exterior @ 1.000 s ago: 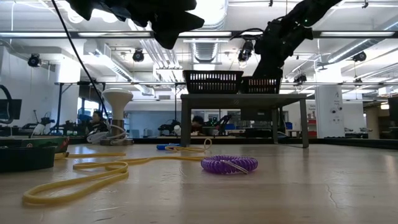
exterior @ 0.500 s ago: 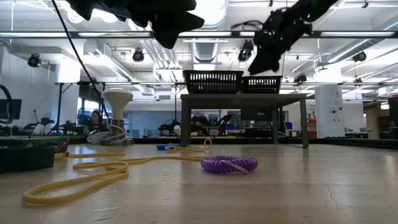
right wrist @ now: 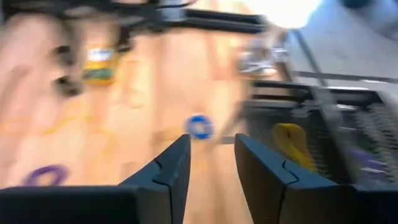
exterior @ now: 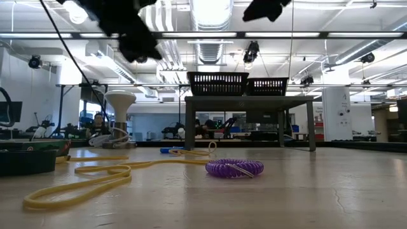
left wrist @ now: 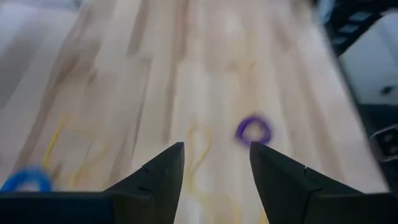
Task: Pick & Place Office Desk Supplies
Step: Put the purple spring keychain into the top left black bin
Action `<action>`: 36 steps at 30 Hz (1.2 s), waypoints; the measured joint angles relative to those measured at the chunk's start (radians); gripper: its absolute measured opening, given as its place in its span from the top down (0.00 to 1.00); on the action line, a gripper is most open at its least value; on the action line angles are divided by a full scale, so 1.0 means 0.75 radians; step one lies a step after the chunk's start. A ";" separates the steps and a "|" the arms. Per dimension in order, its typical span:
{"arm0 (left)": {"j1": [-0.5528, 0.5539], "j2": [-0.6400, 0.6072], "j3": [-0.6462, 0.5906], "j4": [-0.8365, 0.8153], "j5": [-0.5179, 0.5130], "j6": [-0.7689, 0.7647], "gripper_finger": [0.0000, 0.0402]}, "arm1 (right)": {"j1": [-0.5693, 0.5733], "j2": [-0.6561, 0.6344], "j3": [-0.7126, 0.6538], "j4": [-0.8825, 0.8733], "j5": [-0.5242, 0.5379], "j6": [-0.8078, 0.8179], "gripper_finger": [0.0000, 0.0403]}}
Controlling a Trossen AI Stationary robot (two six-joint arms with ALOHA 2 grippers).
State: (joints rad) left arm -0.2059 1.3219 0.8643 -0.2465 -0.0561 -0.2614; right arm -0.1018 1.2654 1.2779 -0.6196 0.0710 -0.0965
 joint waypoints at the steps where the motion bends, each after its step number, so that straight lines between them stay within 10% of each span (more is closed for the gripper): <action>1: -0.010 -0.028 -0.007 -0.067 -0.032 -0.031 0.53 | 0.084 0.011 -0.015 0.003 0.035 0.027 0.71; 10: -0.100 -0.144 -0.216 -0.063 -0.228 -0.272 0.53 | 0.545 0.220 -0.270 0.257 0.128 0.450 0.73; 15: -0.104 -0.136 -0.428 0.357 -0.231 -0.363 0.53 | 0.554 0.413 -0.390 0.629 -0.126 0.581 0.67; 22: -0.102 -0.135 -0.620 0.873 -0.231 -0.341 0.53 | 0.522 0.678 -0.369 0.763 -0.276 0.325 0.57; 36: -0.101 -0.135 -0.623 0.887 -0.355 -0.287 0.53 | 0.432 0.991 -0.170 0.754 -0.523 -0.058 0.68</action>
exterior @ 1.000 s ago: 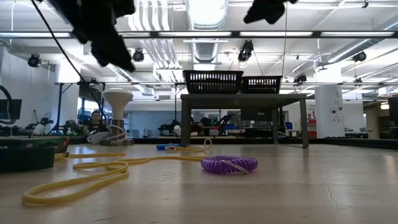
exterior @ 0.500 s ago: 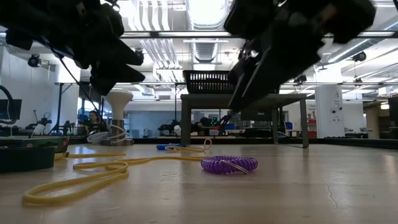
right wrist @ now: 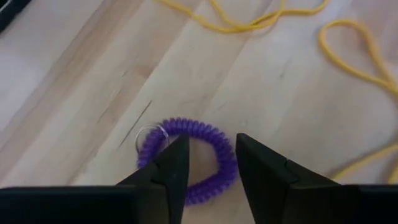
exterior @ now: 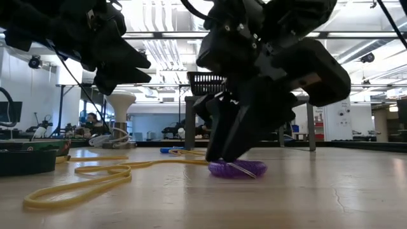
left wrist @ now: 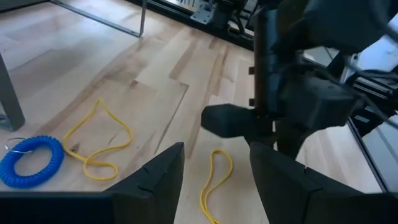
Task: Pick & Place Office Desk Supplies
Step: Put the purple spring keychain into the top left black bin
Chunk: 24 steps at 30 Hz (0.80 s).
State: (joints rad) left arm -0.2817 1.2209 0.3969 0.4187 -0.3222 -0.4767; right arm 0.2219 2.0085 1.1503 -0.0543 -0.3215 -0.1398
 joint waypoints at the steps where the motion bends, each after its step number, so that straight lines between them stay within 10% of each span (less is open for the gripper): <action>1: 0.000 0.000 0.000 0.002 0.000 0.000 0.53 | -0.005 0.007 0.004 -0.004 -0.026 -0.008 0.70; 24: 0.001 0.000 -0.014 -0.024 -0.010 0.000 0.53 | -0.019 -0.385 -0.103 -0.331 0.226 0.047 0.97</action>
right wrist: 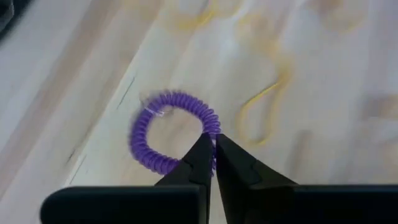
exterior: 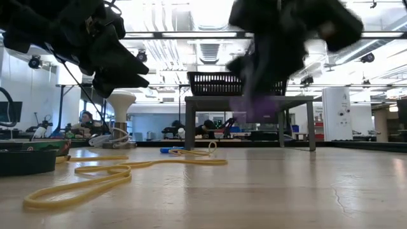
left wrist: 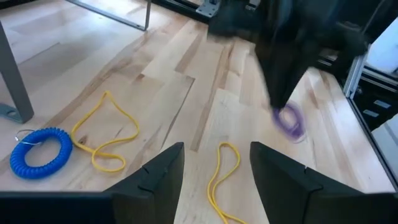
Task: Pick & Place Office Desk Supplies
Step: Put the purple spring keychain into the top left black bin
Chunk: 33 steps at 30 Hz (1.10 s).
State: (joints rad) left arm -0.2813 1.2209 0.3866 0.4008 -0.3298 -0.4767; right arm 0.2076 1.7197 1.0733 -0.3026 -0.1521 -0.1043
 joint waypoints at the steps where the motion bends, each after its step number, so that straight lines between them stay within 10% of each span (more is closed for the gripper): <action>1: 0.000 0.000 0.000 0.000 0.000 0.000 0.53 | -0.003 -0.045 0.001 0.003 0.037 0.001 0.97; 13: 0.003 0.001 0.003 0.152 -0.088 0.215 0.53 | -0.287 -0.460 0.131 -0.023 0.589 0.021 0.97; 24: 0.157 0.001 0.051 0.202 -0.215 0.394 0.53 | -0.960 -0.162 0.527 -0.094 0.462 -0.147 0.97; 33: 0.323 0.000 0.105 0.203 -0.215 0.387 0.53 | -1.091 0.189 0.844 -0.410 0.261 -0.217 0.97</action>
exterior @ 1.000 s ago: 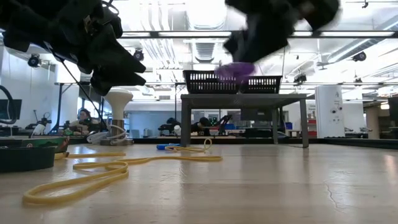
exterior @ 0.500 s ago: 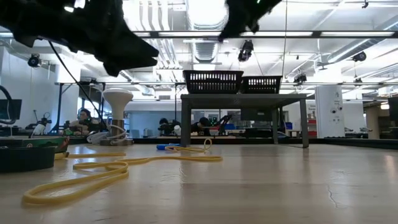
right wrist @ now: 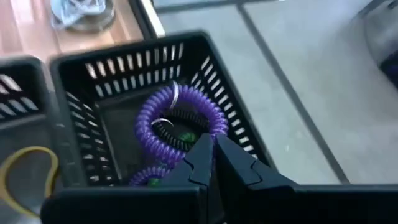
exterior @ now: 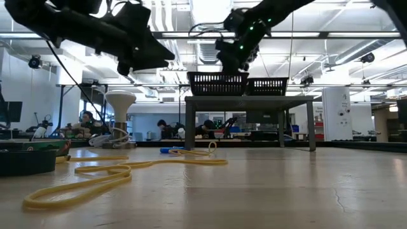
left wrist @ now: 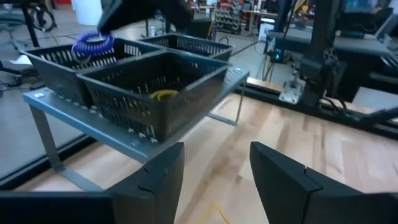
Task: Pick & Place Office Desk Supplies
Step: Put the purple spring keychain into the top left black bin, then put the yellow crayon box into the right black bin
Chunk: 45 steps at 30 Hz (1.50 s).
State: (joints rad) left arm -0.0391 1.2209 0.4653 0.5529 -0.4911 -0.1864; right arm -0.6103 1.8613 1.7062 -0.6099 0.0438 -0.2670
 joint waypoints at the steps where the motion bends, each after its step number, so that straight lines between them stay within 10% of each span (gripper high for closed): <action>1: 0.005 0.000 0.004 -0.001 0.000 0.000 0.53 | 0.001 0.025 0.023 -0.020 0.000 -0.005 0.97; 18: -0.023 -0.030 0.015 -0.096 0.204 -0.183 0.54 | 0.009 0.049 0.116 -0.059 -0.098 0.001 0.68; 24: -0.113 -0.130 0.142 -0.680 0.175 -0.340 0.58 | 0.114 -0.128 0.063 -0.045 -0.185 -0.077 0.65; 31: -0.131 -0.140 0.289 -1.301 0.107 -0.379 0.61 | 0.327 -0.338 -0.232 0.064 -0.214 -0.102 0.69; 45: -0.113 -0.143 0.288 -1.318 -0.083 -0.164 0.61 | 0.449 -0.561 -0.740 0.608 -0.077 -0.062 0.76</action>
State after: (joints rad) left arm -0.1240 1.1137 0.6815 -0.4359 -0.5531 -0.3092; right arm -0.2734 1.4403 1.1509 -0.1541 -0.0138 -0.3131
